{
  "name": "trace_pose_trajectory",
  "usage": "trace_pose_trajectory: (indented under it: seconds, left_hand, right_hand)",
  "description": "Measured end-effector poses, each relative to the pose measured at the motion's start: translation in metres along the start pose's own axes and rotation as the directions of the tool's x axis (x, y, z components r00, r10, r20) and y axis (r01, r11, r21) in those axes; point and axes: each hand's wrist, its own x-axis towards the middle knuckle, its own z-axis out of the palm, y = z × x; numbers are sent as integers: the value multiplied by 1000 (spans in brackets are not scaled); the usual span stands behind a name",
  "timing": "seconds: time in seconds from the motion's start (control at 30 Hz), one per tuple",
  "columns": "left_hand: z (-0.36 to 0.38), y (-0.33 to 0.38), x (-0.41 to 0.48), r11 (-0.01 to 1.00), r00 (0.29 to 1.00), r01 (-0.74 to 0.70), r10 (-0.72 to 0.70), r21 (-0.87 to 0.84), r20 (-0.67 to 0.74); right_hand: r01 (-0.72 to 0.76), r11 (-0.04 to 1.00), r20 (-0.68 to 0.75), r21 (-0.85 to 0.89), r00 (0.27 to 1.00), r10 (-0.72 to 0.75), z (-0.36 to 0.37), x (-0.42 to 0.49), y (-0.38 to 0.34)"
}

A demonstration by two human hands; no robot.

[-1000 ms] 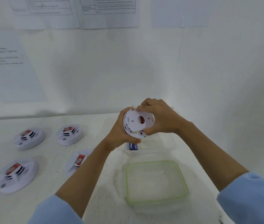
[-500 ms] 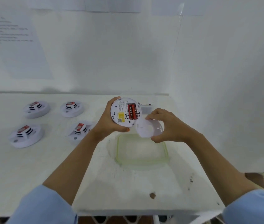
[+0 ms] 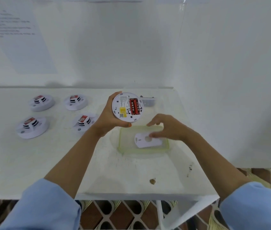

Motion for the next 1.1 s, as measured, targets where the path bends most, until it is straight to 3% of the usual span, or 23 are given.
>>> trace_pose_trajectory:
  seconds: [0.1,0.17,0.37,0.6,0.83,1.1]
  left_hand:
    - [3,1,1,1000,1000,6,-6,-10,-4]
    - [7,1,3,1000,1000,4,-4,-17,3]
    - [6,-2,12,999,1000,7,-7,-42,10]
    - [-21,-7,39,998,996,36,-32,-47,84]
    - [-51,-13,64,998,993,50,-45,-47,105]
    - [-61,-21,81,995,991,74,-66,-69,115]
  right_hand:
    - [156,982,-318,109,941,-114,-11,5,-10]
    - [229,965,-396,131,904,-161,-16,16,-23]
    - [210,977,-194,-21,958,-210,-23,48,-39]
    - [195,947,-109,-255,967,-229,-39,82,-45]
    - [200,851,-68,-486,962,-265,-27,112,-50]
    - [186,891,-90,-414,966,-243,-26,129,-43]
